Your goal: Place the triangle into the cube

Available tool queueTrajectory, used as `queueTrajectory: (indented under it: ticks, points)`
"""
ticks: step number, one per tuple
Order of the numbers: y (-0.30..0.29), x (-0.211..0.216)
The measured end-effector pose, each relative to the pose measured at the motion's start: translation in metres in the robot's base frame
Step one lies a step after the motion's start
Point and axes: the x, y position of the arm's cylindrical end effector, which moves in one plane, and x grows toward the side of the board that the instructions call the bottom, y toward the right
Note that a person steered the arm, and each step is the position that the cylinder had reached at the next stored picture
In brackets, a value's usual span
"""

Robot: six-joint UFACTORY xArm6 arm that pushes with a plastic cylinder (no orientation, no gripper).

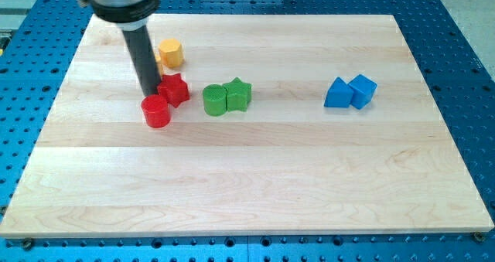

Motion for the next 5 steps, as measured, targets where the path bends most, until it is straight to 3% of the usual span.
queueTrajectory:
  ticks: [1,2,4,5]
  points:
    - [0.002,-0.017]
    - [0.060,-0.007]
    - [0.094,-0.031]
    - [0.165,-0.030]
